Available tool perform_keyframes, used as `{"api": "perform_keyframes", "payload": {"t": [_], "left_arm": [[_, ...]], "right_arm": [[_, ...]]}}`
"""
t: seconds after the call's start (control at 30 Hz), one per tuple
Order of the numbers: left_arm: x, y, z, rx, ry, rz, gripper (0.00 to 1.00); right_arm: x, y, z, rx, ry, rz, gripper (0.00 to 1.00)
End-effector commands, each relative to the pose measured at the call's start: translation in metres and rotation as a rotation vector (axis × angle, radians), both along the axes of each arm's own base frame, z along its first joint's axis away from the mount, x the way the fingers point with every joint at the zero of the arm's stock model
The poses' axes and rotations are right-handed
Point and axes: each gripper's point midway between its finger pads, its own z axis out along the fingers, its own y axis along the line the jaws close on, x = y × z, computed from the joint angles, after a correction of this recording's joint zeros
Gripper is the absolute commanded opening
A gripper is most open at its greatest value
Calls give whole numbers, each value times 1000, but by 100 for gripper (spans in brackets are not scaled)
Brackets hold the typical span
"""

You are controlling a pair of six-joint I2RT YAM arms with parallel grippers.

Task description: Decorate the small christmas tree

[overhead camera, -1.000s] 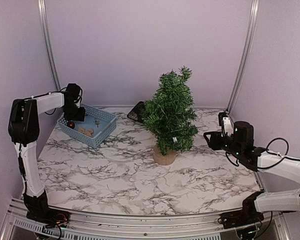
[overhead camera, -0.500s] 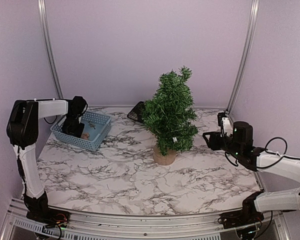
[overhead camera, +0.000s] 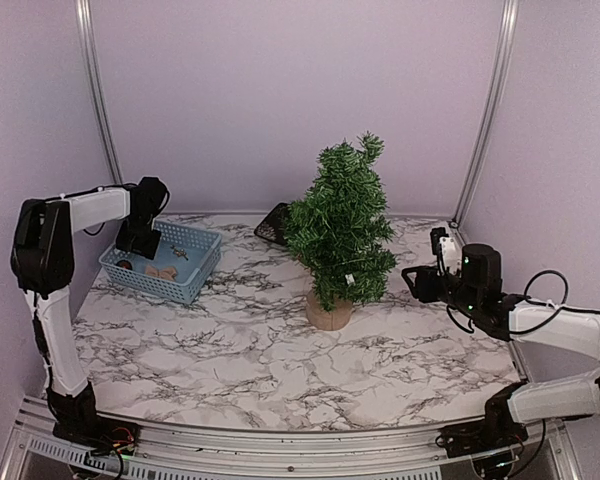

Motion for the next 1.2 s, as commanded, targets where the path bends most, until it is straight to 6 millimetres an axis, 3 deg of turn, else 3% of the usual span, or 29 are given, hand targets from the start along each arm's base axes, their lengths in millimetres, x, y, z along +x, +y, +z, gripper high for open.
{"api": "perform_keyframes", "payload": {"t": [0.0, 0.53, 0.73, 0.97, 1.17], "left_arm": [[2, 16, -13, 52, 41, 34, 61], [13, 46, -57, 83, 106, 84, 63], [25, 44, -68, 81, 106, 71, 64], [43, 36, -65, 21, 59, 58, 67], [49, 29, -76, -62, 57, 45, 63]], "right_arm": [[10, 2, 19, 26, -46, -1, 45], [16, 8, 20, 38, -39, 19, 45], [18, 9, 20, 41, -38, 19, 46], [20, 10, 20, 42, -37, 20, 46], [20, 10, 21, 41, -38, 19, 46]]}}
